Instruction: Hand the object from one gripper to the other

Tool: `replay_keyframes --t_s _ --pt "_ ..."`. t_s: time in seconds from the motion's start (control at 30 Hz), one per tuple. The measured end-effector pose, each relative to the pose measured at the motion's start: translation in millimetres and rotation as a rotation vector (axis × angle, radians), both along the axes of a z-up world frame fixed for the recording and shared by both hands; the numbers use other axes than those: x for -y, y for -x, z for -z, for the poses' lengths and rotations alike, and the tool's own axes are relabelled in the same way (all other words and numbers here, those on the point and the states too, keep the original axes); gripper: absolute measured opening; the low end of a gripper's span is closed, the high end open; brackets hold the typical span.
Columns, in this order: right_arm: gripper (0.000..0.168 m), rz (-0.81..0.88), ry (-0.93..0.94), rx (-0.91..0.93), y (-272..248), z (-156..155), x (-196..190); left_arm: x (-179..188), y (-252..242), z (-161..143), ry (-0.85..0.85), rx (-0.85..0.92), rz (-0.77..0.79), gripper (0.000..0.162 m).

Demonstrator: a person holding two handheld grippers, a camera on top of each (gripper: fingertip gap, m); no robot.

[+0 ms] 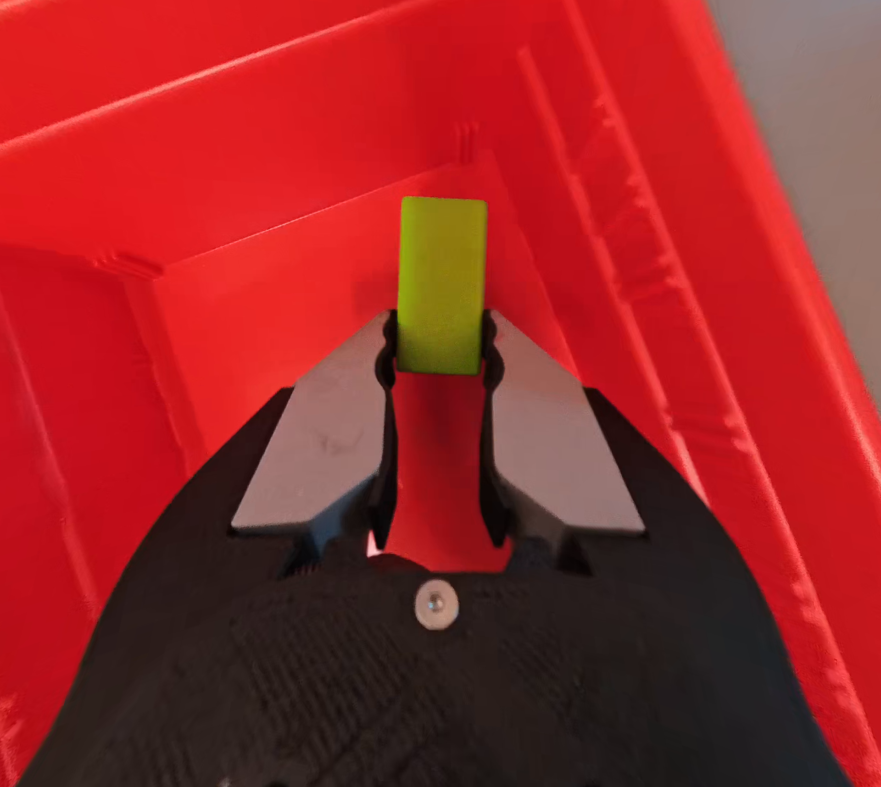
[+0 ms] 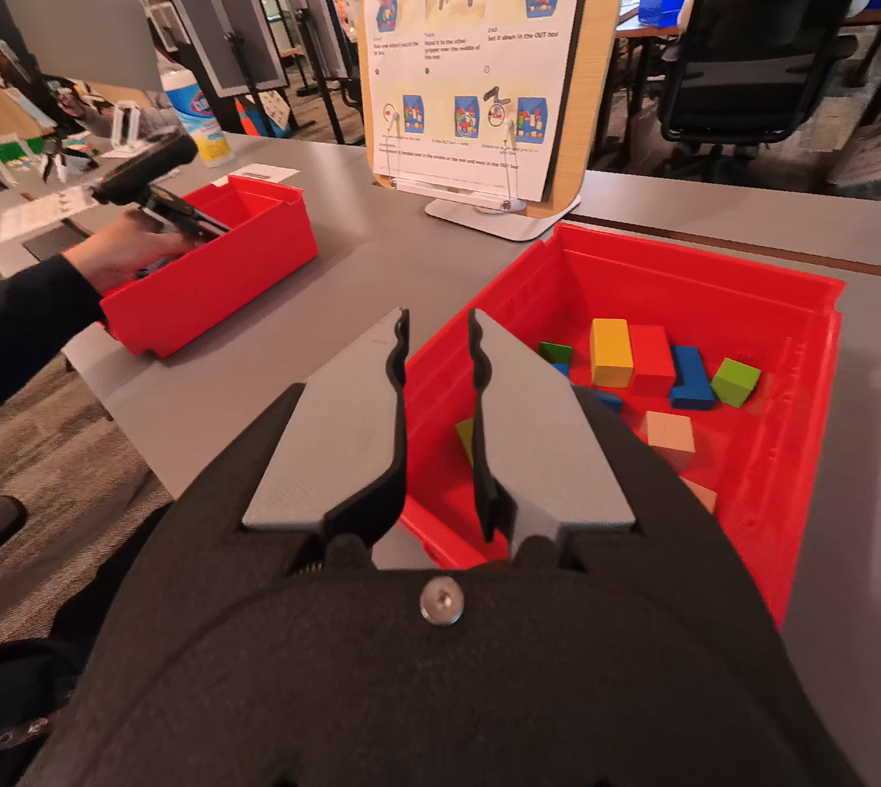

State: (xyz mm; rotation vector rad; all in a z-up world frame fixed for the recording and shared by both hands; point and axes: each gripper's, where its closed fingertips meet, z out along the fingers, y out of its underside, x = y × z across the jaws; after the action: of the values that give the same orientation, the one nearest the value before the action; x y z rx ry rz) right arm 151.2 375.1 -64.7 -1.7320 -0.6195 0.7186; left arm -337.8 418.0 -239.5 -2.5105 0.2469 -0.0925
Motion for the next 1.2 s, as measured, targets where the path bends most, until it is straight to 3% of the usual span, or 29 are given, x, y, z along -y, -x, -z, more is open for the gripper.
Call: replay_keyframes --t_s 0.17,0.3,0.43,0.57,0.73,0.83,0.97,1.2 --pt "0.022 -0.058 -0.007 0.024 21.0 -2.5 12.3 31.5 -17.4 -56.6 -0.235 0.057 0.095 0.033" --pt "0.023 -0.166 -0.009 0.063 51.8 -1.4 34.4 79.1 -70.2 -121.1 -0.443 0.122 0.236 0.032" --pt "0.024 -0.415 -0.009 0.034 100.3 -8.6 84.1 137.8 -143.3 -174.1 -0.611 0.19 0.422 0.033" --pt "0.028 -0.663 -0.039 0.009 139.5 -18.2 145.0 191.8 -213.1 -208.3 -0.716 0.318 0.608 0.033" --pt "0.037 -0.858 -0.112 -0.033 160.7 -35.4 206.5 235.2 -273.2 -226.2 -0.786 0.39 0.783 0.033" --pt "0.043 -0.861 -0.164 -0.064 162.2 -47.5 219.9 257.3 -305.2 -229.6 -0.775 0.472 0.909 0.033" --pt "0.042 -0.924 -0.182 -0.12 157.5 -60.8 240.4 274.4 -331.2 -228.9 -0.856 0.428 1.017 0.033" --pt "0.033 -0.938 -0.283 -0.127 151.9 -73.0 259.6 295.6 -349.5 -228.9 -0.874 0.48 1.106 0.033"
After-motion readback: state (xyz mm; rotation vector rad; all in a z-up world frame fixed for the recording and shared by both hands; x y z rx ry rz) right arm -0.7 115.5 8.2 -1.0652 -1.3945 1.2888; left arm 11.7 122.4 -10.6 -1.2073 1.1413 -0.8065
